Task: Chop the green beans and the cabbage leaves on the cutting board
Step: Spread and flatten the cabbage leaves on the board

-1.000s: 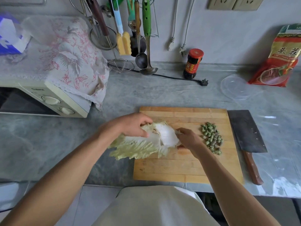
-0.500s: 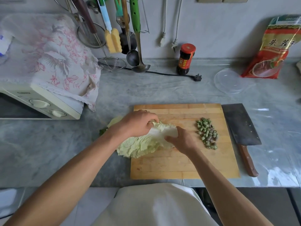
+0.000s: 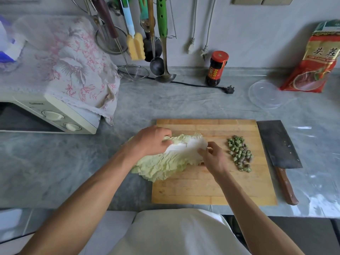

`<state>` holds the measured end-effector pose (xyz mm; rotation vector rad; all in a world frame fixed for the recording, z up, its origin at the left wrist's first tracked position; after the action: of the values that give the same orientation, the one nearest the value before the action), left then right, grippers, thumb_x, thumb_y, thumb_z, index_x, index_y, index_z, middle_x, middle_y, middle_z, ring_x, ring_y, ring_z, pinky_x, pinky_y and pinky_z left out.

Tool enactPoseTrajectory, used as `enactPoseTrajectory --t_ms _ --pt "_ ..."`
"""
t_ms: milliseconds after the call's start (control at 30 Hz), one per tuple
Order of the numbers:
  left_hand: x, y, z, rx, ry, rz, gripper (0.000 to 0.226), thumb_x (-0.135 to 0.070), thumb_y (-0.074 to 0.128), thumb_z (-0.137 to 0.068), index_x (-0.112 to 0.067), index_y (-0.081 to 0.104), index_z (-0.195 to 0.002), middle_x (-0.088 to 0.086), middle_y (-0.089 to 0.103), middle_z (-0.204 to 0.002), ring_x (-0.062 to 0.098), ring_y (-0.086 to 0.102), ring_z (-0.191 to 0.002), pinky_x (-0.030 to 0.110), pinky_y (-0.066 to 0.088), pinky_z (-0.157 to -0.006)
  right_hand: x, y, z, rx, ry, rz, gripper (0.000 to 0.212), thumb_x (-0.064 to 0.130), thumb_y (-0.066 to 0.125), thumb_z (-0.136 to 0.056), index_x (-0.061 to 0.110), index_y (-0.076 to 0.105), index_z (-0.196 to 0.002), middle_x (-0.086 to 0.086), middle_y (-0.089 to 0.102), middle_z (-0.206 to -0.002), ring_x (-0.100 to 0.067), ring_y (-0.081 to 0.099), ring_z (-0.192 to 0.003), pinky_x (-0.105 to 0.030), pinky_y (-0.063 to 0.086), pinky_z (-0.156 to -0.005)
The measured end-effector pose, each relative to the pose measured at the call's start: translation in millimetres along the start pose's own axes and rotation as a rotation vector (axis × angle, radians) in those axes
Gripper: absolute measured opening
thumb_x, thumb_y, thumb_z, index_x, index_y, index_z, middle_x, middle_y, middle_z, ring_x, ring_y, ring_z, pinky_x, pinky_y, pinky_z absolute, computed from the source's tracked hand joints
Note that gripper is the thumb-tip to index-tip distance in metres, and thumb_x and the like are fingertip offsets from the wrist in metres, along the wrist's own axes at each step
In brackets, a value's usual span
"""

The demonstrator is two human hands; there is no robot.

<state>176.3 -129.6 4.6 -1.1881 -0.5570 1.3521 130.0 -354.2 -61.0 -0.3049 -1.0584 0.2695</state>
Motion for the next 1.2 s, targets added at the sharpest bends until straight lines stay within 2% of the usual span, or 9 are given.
enactPoseTrajectory --t_ms 167,400,500,567,633,767,967,1100,1200 --pt "11.2 13.5 -10.5 0.198 -0.075 -0.059 0.045 -0.051 0.051 -0.097 -0.021 0.058 -0.131 0.001 0.063 -0.126 0.021 0.061 -0.104 0.032 0.047 -0.079 -4.6 -1.8 -1.8 -0.025 0.029 0.052 0.033 0.015 0.059 -0.093 0.005 0.056 -0.123 -0.011 0.067 -0.100 -0.019 0.065 -0.076 -0.032 0.055 -0.056" --pt "23.4 31.9 -0.5 0.154 -0.102 0.044 0.048 -0.052 0.051 -0.098 -0.018 0.059 -0.130 0.005 0.067 -0.123 0.022 0.064 -0.104 0.029 0.046 -0.076 -3.2 -6.1 -0.9 0.073 0.050 0.047 0.034 0.014 0.057 -0.094 0.005 0.053 -0.127 -0.004 0.063 -0.096 -0.021 0.066 -0.082 -0.047 0.062 -0.071" --pt "22.7 33.3 -0.3 0.200 -0.106 0.072 0.049 -0.049 0.051 -0.099 -0.018 0.056 -0.137 0.005 0.061 -0.135 0.023 0.061 -0.116 0.031 0.048 -0.086 3.9 -9.3 -2.2 0.159 0.008 0.145 0.033 0.032 0.057 -0.099 0.006 0.060 -0.119 -0.010 0.064 -0.097 -0.023 0.067 -0.080 -0.038 0.063 -0.060" --pt "21.1 33.2 -0.9 0.214 -0.111 0.059 0.052 -0.049 0.050 -0.100 -0.018 0.051 -0.142 0.005 0.055 -0.143 0.024 0.057 -0.124 0.032 0.047 -0.094 10.2 -11.4 -4.4 0.197 -0.033 0.239 0.035 0.032 0.055 -0.101 0.001 0.064 -0.116 -0.010 0.063 -0.092 -0.020 0.065 -0.073 -0.031 0.060 -0.056" --pt "18.0 31.7 -0.4 0.229 -0.121 0.071 0.054 -0.049 0.049 -0.100 -0.017 0.048 -0.144 0.006 0.050 -0.148 0.025 0.053 -0.129 0.033 0.046 -0.097 13.8 -14.1 -5.3 0.188 -0.069 0.271 0.033 0.028 0.053 -0.102 -0.001 0.065 -0.115 -0.010 0.063 -0.090 -0.020 0.063 -0.070 -0.037 0.060 -0.061" --pt "8.4 23.2 -3.5 0.265 -0.092 0.088 0.045 -0.044 0.050 -0.102 -0.011 0.055 -0.131 0.010 0.057 -0.138 0.025 0.057 -0.119 0.033 0.045 -0.088 8.7 -23.9 -5.3 0.112 -0.052 0.178 0.032 0.024 0.059 -0.098 -0.003 0.065 -0.115 -0.008 0.062 -0.091 -0.022 0.063 -0.075 -0.045 0.061 -0.068" --pt "-2.0 27.7 -17.0 0.435 -0.100 -0.004 0.059 -0.043 0.051 -0.101 -0.015 0.037 -0.151 0.004 0.034 -0.159 0.023 0.038 -0.142 0.033 0.034 -0.111 0.7 -26.5 -2.7 0.218 -0.007 0.299 0.047 0.050 0.055 -0.097 0.008 0.064 -0.118 -0.010 0.064 -0.098 -0.026 0.068 -0.083 -0.046 0.063 -0.073" --pt "2.2 32.7 -20.9 0.361 -0.106 -0.032 0.056 -0.046 0.055 -0.099 -0.018 0.046 -0.146 0.003 0.042 -0.154 0.023 0.044 -0.138 0.031 0.037 -0.107 -0.6 -28.4 -3.1 0.191 -0.007 0.311 0.033 0.031 0.053 -0.102 0.005 0.067 -0.115 -0.010 0.063 -0.092 -0.024 0.068 -0.076 -0.043 0.063 -0.069" --pt "3.7 35.1 -10.9 0.075 -0.068 0.035 0.045 -0.043 0.057 -0.096 -0.020 0.058 -0.135 0.004 0.060 -0.137 0.023 0.057 -0.123 0.034 0.046 -0.100 -2.7 -31.9 0.1 0.141 0.014 0.104 0.022 0.019 0.056 -0.101 0.001 0.069 -0.100 -0.014 0.063 -0.091 -0.027 0.062 -0.080 -0.047 0.059 -0.072"
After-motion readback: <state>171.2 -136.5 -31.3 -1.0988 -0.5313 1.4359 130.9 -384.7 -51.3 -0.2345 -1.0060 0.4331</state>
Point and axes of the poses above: each hand's wrist, its own z-axis away from the middle knuckle, its own y-axis out of the palm, x = y × z, the point moved 2 cm from there along -z, towards the middle knuckle
